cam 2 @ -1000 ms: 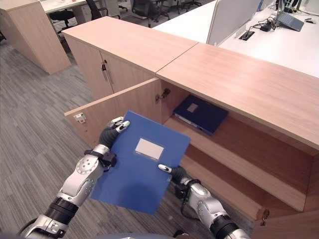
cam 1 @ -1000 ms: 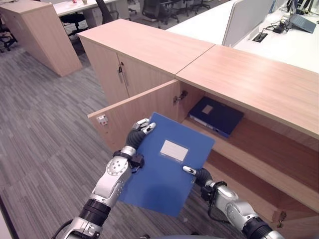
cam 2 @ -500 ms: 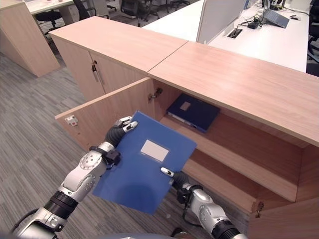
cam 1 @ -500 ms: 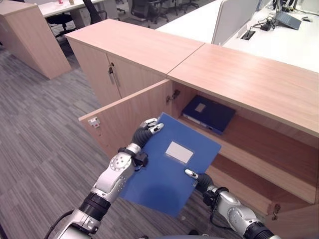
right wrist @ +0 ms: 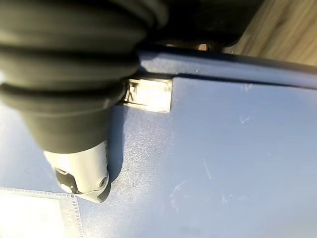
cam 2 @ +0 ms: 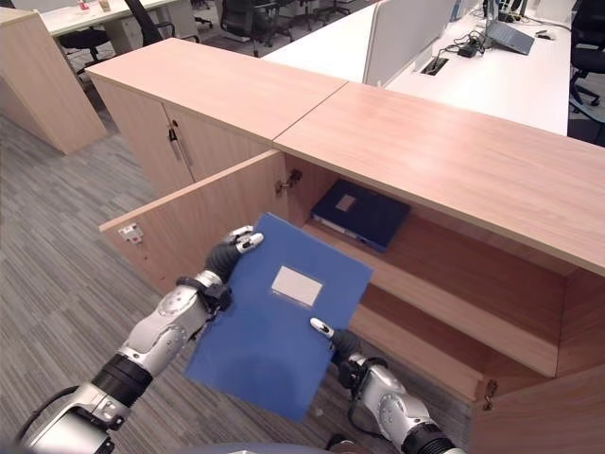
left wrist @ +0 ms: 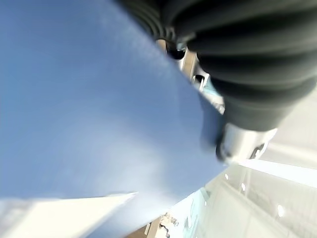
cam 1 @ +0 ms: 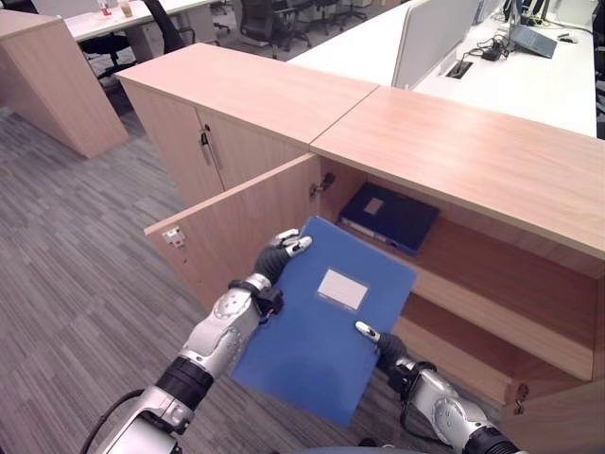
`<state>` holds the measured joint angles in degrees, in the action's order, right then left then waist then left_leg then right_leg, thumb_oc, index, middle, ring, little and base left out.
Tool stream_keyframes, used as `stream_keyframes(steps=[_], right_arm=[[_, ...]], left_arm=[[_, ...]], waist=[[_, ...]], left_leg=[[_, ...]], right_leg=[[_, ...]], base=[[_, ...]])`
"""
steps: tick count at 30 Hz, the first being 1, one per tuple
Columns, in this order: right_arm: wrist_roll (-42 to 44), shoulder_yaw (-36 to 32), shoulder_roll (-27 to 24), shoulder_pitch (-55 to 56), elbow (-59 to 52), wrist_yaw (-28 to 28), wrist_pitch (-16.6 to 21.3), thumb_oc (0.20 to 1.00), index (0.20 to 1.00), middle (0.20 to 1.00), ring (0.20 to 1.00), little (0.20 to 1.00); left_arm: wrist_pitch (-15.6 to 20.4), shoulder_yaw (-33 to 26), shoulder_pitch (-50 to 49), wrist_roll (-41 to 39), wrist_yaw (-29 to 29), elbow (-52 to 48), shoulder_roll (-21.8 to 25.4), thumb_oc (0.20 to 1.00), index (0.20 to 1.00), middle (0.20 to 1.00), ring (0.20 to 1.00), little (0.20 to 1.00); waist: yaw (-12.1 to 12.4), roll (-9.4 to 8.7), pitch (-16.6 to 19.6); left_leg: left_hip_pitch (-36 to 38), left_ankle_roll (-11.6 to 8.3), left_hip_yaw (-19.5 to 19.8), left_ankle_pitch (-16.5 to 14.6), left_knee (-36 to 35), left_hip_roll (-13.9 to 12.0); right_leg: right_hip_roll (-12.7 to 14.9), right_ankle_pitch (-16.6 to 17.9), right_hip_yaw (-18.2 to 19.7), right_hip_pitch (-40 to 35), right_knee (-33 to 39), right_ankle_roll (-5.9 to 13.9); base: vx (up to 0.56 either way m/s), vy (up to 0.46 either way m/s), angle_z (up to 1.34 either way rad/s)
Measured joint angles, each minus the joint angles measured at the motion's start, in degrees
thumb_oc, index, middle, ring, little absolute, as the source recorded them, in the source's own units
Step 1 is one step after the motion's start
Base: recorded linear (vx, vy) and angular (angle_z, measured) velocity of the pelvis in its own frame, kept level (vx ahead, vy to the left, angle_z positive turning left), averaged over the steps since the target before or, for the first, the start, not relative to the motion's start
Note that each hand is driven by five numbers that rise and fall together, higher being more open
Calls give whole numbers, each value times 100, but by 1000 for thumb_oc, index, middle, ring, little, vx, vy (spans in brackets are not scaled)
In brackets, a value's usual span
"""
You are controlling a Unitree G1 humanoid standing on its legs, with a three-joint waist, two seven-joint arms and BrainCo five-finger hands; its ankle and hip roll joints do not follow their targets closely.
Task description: Put the empty folder in the office cabinet
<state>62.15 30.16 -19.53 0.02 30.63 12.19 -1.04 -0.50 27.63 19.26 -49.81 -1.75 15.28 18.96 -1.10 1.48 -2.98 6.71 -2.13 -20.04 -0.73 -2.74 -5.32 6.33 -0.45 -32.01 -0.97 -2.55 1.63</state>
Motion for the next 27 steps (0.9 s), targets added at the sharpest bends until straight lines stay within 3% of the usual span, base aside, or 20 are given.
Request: stream_keyframes(steps=[5,9,14,15,18,22,27], right_arm=[[1008,-93,541,510,166,-291,-92,200,200,200,200,200],[1335,-202,787,597,299,-597,-93,200,200,200,200,200],[1317,-1112,1065,673,435,-817,-73,200,200,200,200,200],[1318,-1531,1158,688,587,-884,19,200,200,200,200,200],[1324,-1965,1079,757,598,-1036,165,200,200,200,200,200],[1316,-2421,1130,704,560,-1117,280,200,200,200,200,200],[1313,-2694,1161,721,550,-1250,351,200,200,200,200,200]], left_arm=[[-45,193,156,-528,-221,-71,-223,1000,1000,1000,1000,1000],[-39,209,121,-917,-360,-226,-339,1000,1000,1000,1000,1000],[-58,-173,-556,-1202,-364,-370,-565,1000,1000,1000,1000,1000],[-58,-514,-959,-1285,-362,-362,-615,1000,1000,1000,1000,1000],[-103,-814,-1441,-1281,-410,-226,-571,1000,1000,1000,1000,1000],[-130,-1427,-1997,-1292,-517,136,-972,1000,1000,1000,1000,1000],[-240,-1467,-2417,-1290,-554,969,-1023,1000,1000,1000,1000,1000]], waist=[[-73,133,-3],[-157,213,25],[-160,259,51],[-167,262,55],[-149,258,54],[-154,244,71],[-164,235,100]], left_leg=[[-5,0,-1,0,-2,0],[-12,0,0,0,-2,-6],[-1,0,-18,-1,-4,-10],[21,0,-51,-1,-4,-14],[21,0,-60,-1,-9,-15],[44,31,-98,-21,-20,-16],[51,46,-107,-31,-22,-17]], right_leg=[[1,-1,3,2,-2,2],[-7,-4,3,9,-6,6],[-14,-22,36,16,-7,32],[-20,-24,71,11,-6,31],[-24,-23,84,17,-6,31],[-31,-24,134,22,-8,32],[-32,-23,157,32,-13,32]], base=[[0,0,0],[0,0,0],[39,-18,-4],[38,-24,-9],[33,-22,-4],[36,-27,-7],[11,-11,-1]])
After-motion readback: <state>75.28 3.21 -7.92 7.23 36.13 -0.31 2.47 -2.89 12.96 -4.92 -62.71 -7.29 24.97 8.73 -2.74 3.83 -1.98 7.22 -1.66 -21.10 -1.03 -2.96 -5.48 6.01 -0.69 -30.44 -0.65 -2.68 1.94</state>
